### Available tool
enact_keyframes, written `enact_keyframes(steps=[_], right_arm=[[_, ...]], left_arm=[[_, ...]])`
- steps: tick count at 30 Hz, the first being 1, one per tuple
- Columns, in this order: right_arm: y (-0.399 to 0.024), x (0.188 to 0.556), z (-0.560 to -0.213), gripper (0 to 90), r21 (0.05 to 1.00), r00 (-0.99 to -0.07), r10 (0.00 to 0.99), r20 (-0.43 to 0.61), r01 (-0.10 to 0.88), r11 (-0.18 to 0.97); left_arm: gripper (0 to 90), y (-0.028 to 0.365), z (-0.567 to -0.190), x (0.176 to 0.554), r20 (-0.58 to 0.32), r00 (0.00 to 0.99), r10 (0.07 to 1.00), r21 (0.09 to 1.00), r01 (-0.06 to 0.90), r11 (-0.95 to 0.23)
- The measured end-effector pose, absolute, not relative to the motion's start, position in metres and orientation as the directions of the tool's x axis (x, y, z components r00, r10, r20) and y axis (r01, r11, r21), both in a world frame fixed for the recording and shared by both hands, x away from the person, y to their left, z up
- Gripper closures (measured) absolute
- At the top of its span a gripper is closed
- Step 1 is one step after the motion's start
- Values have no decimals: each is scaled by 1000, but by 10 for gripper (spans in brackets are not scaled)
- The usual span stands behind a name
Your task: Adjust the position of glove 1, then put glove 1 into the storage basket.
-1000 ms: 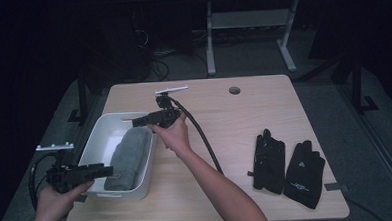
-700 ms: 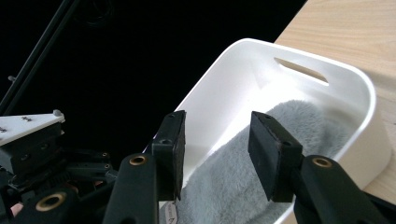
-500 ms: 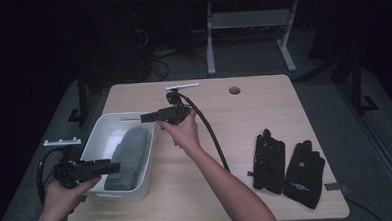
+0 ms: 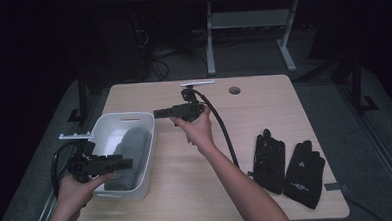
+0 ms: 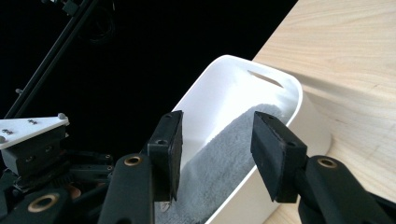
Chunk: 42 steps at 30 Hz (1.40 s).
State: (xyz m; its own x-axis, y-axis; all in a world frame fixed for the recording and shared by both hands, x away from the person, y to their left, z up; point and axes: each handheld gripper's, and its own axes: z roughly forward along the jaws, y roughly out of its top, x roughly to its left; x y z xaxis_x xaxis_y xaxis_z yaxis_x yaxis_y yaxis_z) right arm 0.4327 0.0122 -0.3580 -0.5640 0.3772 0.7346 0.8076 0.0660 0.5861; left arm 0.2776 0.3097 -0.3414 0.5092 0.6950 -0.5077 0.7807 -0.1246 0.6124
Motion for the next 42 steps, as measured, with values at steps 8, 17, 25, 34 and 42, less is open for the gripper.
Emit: enact_keyframes(steps=[8,17,25,34,42], right_arm=[[-8,431,-354,522,591,-562,382,734,805,47],[-30,428,-351,517,596,-555,398,731,802,24],[-46,428,-351,512,592,-544,413,730,806,14],[-65,424,-351,512,592,-535,421,732,806,-4],[-87,419,-353,510,590,-523,436,732,807,-23]], left_arm=[[289,295,-337,280,-499,530,685,617,773,-148],[287,283,-336,284,-487,551,678,619,765,-176],[285,272,-334,288,-490,560,668,623,761,-181],[283,256,-333,292,-489,576,655,621,757,-202],[279,237,-334,296,-486,600,635,622,748,-231]])
